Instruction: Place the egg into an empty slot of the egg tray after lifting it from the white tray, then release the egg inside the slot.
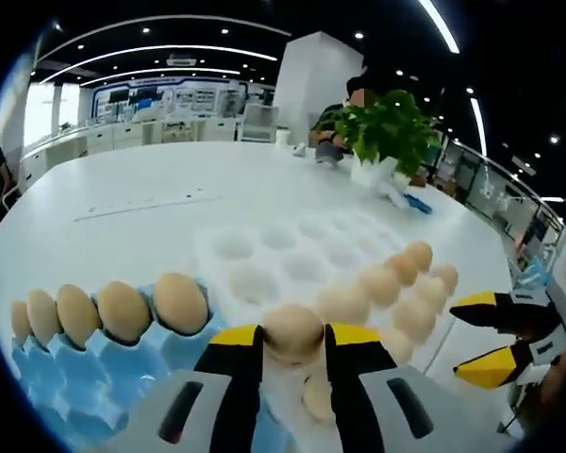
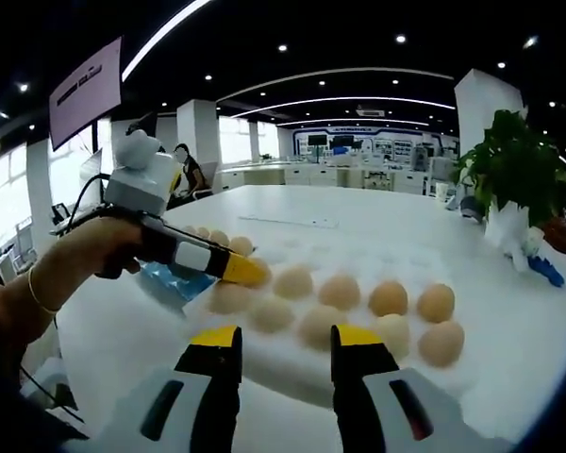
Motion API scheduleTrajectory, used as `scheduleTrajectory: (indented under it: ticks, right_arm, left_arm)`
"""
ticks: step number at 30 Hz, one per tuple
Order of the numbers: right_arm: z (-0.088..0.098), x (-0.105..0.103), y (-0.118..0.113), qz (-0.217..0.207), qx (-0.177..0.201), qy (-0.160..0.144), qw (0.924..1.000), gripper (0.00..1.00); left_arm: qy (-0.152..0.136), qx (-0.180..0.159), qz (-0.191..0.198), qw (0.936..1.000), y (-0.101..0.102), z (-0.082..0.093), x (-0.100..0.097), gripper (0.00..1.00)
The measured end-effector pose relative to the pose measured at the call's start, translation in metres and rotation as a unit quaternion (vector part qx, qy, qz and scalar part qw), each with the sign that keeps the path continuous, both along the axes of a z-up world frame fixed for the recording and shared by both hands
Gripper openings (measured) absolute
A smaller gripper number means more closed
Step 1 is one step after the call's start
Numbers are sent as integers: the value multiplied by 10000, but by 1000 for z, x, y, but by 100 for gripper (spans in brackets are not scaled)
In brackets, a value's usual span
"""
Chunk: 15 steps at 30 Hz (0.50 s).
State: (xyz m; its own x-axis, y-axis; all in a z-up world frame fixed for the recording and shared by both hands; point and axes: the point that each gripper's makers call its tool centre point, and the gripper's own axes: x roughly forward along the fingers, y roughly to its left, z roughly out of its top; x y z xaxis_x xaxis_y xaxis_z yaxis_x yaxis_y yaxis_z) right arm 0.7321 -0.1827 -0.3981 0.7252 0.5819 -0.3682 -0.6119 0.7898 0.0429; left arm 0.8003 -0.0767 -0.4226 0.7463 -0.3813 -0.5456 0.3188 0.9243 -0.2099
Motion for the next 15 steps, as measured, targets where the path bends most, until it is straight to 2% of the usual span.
scheduleTrajectory:
  ticks: [3, 11, 15]
  right_arm:
    - [-2, 0, 0, 11, 9, 32, 10000, 39]
    - [-2, 0, -3, -27, -4, 22, 10000, 39]
    - [-3, -1, -3, -40, -4, 50, 10000, 39]
  left_arm:
    - [95, 270, -97, 9995, -3, 0, 0, 27]
    - [163, 304, -145, 9993, -1, -1, 2, 28]
    - [176, 277, -293, 9990, -3, 0, 1, 30]
